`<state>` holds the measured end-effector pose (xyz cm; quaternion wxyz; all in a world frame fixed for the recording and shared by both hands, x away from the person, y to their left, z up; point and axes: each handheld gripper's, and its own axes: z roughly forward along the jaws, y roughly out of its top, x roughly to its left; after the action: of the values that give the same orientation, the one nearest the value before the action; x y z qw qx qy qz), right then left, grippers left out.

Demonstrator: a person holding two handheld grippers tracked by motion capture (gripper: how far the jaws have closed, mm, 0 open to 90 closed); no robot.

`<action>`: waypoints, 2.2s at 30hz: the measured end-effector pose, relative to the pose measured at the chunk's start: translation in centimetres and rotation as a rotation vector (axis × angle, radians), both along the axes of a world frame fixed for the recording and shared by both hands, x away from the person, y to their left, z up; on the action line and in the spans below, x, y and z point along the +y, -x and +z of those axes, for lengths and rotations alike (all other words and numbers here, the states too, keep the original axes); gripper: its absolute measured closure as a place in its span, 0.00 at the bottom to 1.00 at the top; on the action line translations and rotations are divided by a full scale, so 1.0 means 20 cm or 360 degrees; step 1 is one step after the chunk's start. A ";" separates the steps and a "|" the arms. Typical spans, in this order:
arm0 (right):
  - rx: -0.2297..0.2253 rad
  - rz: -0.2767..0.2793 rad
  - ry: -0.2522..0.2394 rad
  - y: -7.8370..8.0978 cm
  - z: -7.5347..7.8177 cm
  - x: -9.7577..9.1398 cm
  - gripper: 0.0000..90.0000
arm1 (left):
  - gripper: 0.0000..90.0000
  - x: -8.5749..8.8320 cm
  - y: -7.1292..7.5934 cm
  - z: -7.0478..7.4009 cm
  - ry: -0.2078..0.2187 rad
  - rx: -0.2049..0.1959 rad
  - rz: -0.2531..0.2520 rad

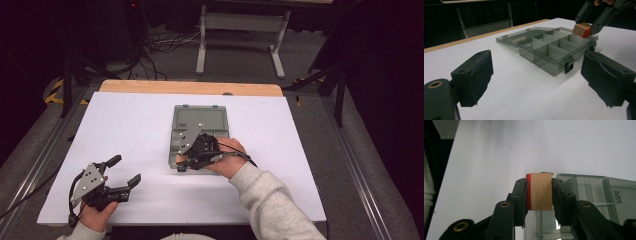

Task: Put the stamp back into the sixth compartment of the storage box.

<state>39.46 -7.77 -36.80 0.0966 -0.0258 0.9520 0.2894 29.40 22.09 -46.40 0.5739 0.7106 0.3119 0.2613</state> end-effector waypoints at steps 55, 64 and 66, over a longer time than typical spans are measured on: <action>-0.0048 -0.0092 0.0123 -0.26 -0.15 -0.07 0.73 | 0.13 0.00 0.00 0.00 0.0002 0.0007 -0.0008; -0.0035 -0.0081 0.0155 -0.26 -0.18 -0.06 0.73 | 0.13 0.00 0.00 0.00 -0.0001 0.0006 -0.0013; -0.0030 -0.0082 0.0159 -0.26 -0.18 -0.06 0.73 | 0.13 0.00 0.00 0.00 -0.0003 0.0011 -0.0011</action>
<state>44.75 -9.00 -40.40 0.1117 -0.0089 0.9646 0.2388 29.43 22.01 -46.43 0.5731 0.7132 0.3110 0.2572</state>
